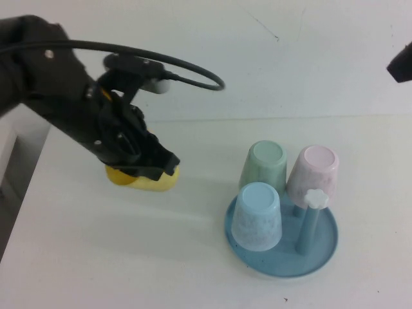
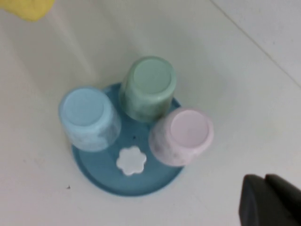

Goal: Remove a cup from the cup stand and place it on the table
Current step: Place the cup on the table

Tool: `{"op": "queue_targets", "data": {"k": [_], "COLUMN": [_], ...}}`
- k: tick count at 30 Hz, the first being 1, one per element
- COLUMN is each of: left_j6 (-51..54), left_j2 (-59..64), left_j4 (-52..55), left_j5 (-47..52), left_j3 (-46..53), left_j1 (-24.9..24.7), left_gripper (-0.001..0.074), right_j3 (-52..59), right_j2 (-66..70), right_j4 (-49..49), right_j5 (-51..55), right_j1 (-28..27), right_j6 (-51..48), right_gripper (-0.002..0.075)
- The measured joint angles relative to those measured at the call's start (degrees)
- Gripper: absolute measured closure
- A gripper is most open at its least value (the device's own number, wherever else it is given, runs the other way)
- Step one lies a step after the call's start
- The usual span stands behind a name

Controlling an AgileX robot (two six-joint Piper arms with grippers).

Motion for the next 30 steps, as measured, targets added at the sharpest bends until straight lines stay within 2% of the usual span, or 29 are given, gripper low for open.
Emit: {"op": "queue_targets", "data": {"k": [11, 20, 23, 28, 30], "left_j6": [-1.1, -1.4, -1.4, -1.4, -1.4], "left_j2": [16.6, 19.5, 19.5, 19.5, 19.5], "left_j4": [1.8, 1.2, 1.2, 1.0, 0.8], "left_j5": [-0.5, -0.8, -0.8, -0.7, -0.6], "left_j3": [-3.2, -3.3, -3.3, -3.3, -3.3], "left_j1": [-1.9, -2.0, -2.0, -2.0, -2.0], "left_gripper": [0.0730, 0.0724, 0.0664, 0.0472, 0.0430], "right_j3": [11.2, 12.3, 12.3, 12.3, 12.3], "right_j2": [-8.0, -8.5, -8.5, -8.5, -8.5], "right_j4": [-8.7, -9.1, -9.1, -8.9, -8.9], "right_j5": [0.0, 0.0, 0.0, 0.0, 0.0], "right_j1": [0.0, 0.0, 0.0, 0.0, 0.0], "right_j6": [2.5, 3.0, 3.1, 3.3, 3.3], "right_gripper": [0.0726, 0.0726, 0.0726, 0.0726, 0.0726]}}
